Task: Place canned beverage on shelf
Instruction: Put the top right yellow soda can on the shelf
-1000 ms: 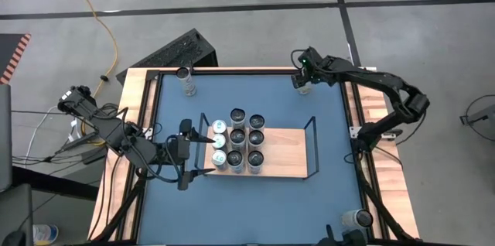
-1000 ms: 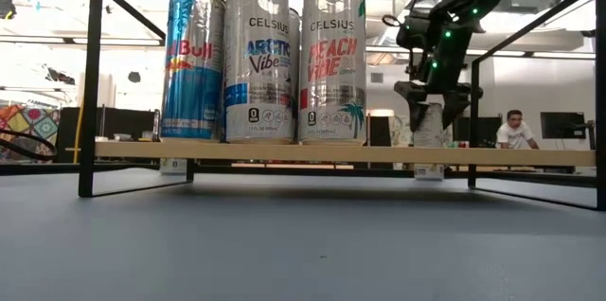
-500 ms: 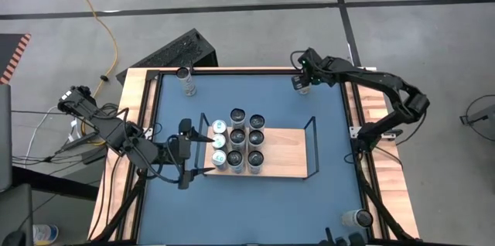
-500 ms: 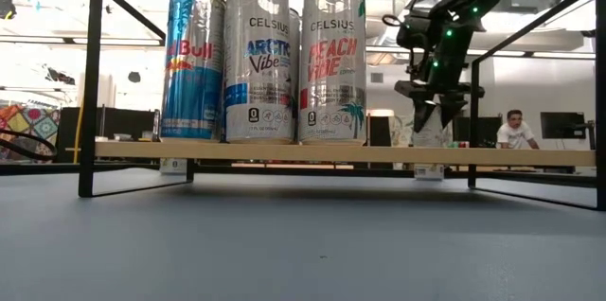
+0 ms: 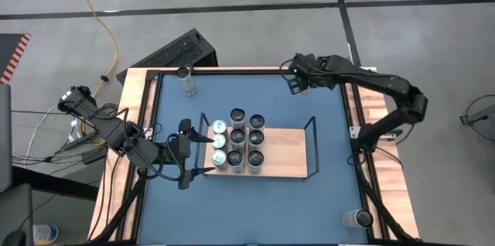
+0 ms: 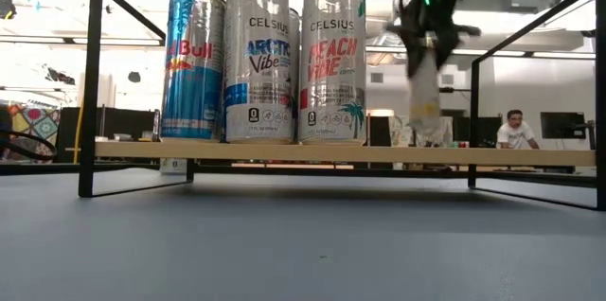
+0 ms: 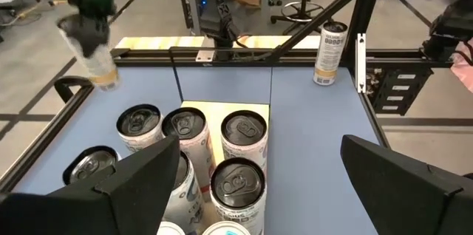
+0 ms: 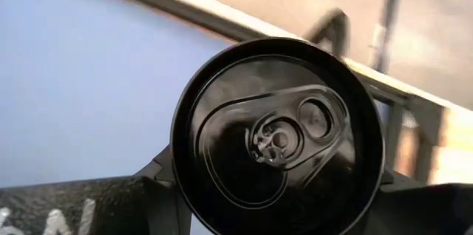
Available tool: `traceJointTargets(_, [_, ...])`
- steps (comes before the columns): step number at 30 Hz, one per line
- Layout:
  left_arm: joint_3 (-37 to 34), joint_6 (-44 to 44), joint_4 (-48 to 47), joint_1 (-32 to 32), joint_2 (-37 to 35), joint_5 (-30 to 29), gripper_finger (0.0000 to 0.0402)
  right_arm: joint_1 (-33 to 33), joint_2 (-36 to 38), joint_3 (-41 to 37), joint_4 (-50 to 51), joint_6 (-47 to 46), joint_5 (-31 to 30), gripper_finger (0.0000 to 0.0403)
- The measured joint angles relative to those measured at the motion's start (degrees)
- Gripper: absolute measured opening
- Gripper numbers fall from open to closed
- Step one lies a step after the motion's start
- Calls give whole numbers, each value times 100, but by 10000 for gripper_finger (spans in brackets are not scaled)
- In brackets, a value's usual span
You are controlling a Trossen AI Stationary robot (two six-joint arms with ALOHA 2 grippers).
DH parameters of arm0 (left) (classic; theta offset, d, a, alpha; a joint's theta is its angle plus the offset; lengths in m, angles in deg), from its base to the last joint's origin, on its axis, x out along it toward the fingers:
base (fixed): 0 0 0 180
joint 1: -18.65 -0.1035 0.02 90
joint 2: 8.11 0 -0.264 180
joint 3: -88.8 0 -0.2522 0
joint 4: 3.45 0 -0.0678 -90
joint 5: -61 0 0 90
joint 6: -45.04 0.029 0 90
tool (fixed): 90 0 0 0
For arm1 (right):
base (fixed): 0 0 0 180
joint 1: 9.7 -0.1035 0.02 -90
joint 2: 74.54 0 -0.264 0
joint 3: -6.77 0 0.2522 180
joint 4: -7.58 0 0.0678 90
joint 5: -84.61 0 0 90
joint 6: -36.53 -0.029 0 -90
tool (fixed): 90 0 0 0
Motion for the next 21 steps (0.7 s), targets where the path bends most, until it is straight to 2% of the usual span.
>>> traceJointTargets(5, [0, -198, 0, 0, 0, 2, 361, -1016, 11, 751, 660, -1200, -161, 209])
traceJointTargets(13, [0, -406, -2, 1, 0, 51, 361, -3124, -179, 734, 1525, -3959, -999, 209])
traceJointTargets(17, [0, -468, -6, 2, 0, 90, 361, -3683, -521, 750, 1483, -4833, -1249, 209])
traceJointTargets(21, [0, -599, -8, 2, 0, 90, 361, -3856, -1104, 802, 1564, -5030, -1034, 209])
